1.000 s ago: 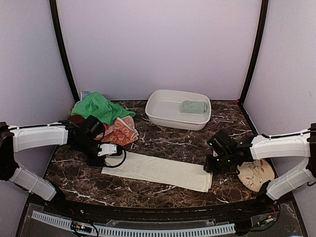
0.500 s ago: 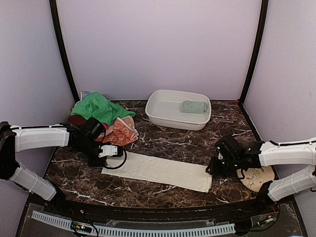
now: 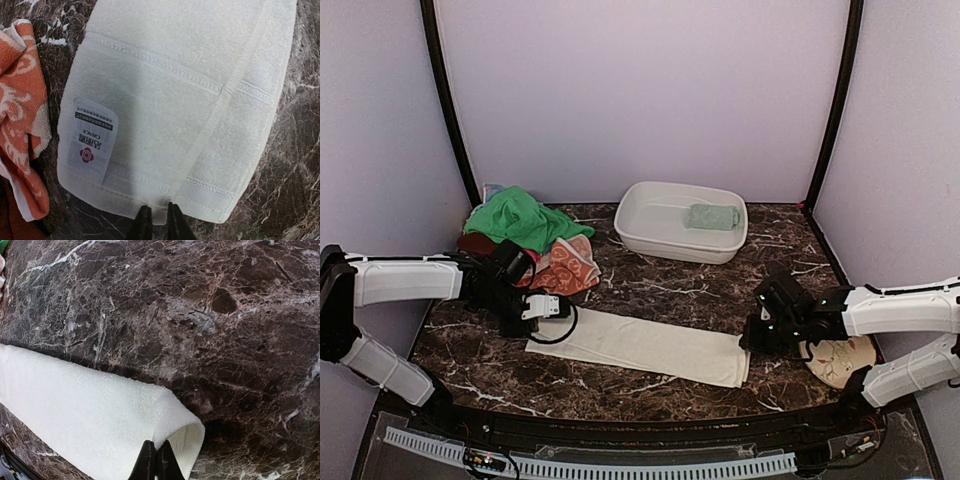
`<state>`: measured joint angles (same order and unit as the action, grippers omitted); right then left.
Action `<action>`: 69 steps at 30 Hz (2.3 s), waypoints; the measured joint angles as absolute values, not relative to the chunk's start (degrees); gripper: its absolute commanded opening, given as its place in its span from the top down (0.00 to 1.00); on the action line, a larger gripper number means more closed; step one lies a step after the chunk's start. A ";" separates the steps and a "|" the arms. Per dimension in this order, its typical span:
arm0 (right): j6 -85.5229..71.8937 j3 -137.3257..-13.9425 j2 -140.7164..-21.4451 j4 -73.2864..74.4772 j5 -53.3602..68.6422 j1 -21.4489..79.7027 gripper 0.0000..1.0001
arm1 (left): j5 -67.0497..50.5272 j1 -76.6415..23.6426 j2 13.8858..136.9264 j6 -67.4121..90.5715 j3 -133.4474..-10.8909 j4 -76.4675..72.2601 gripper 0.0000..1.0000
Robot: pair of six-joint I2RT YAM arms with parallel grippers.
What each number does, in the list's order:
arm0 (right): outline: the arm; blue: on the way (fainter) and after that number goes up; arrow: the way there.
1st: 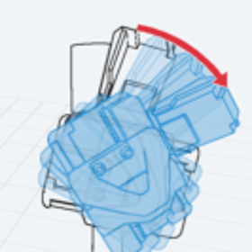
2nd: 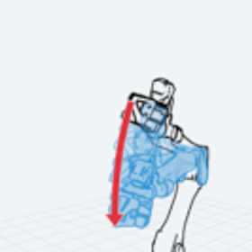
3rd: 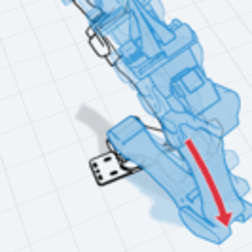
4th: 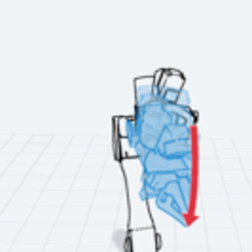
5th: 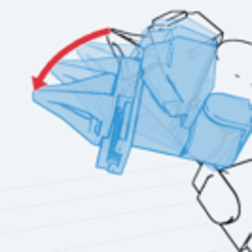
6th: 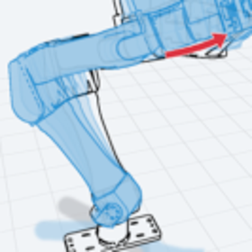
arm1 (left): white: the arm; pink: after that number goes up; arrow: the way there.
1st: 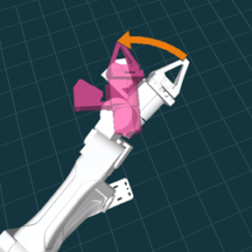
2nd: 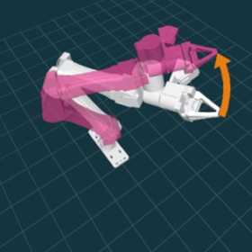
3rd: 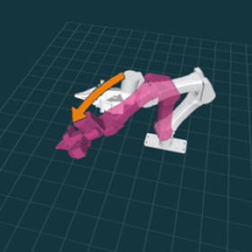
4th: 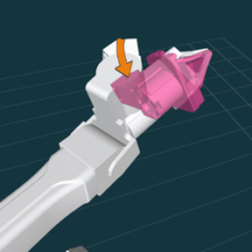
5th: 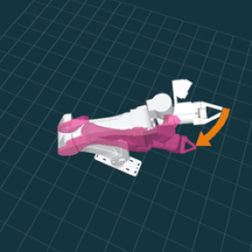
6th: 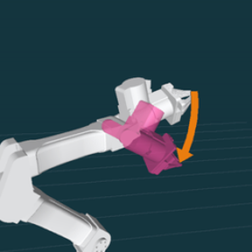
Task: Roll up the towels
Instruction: Smooth out the towel at the center of the board.
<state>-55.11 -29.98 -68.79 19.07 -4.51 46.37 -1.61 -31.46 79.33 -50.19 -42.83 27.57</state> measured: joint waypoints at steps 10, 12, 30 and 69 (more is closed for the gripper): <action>-54.00 -30.41 -67.35 20.56 -4.91 43.72 1.00 | -0.78 -31.73 78.98 -49.84 -43.18 25.85 1.00; -53.67 -30.79 -66.78 21.04 -4.91 43.22 1.00 | -0.80 -31.73 78.24 -49.71 -43.97 26.52 1.00; -51.05 -32.32 -67.57 22.39 -2.81 39.20 1.00 | -2.13 -33.23 75.40 -51.88 -42.13 30.61 0.52; -49.91 -34.46 -68.90 22.79 0.45 36.29 1.00 | 8.97 -38.28 74.59 -61.25 -38.94 18.90 0.75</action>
<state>-49.91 -34.46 -68.90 22.79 0.45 36.29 8.97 -38.28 74.59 -61.25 -38.94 18.90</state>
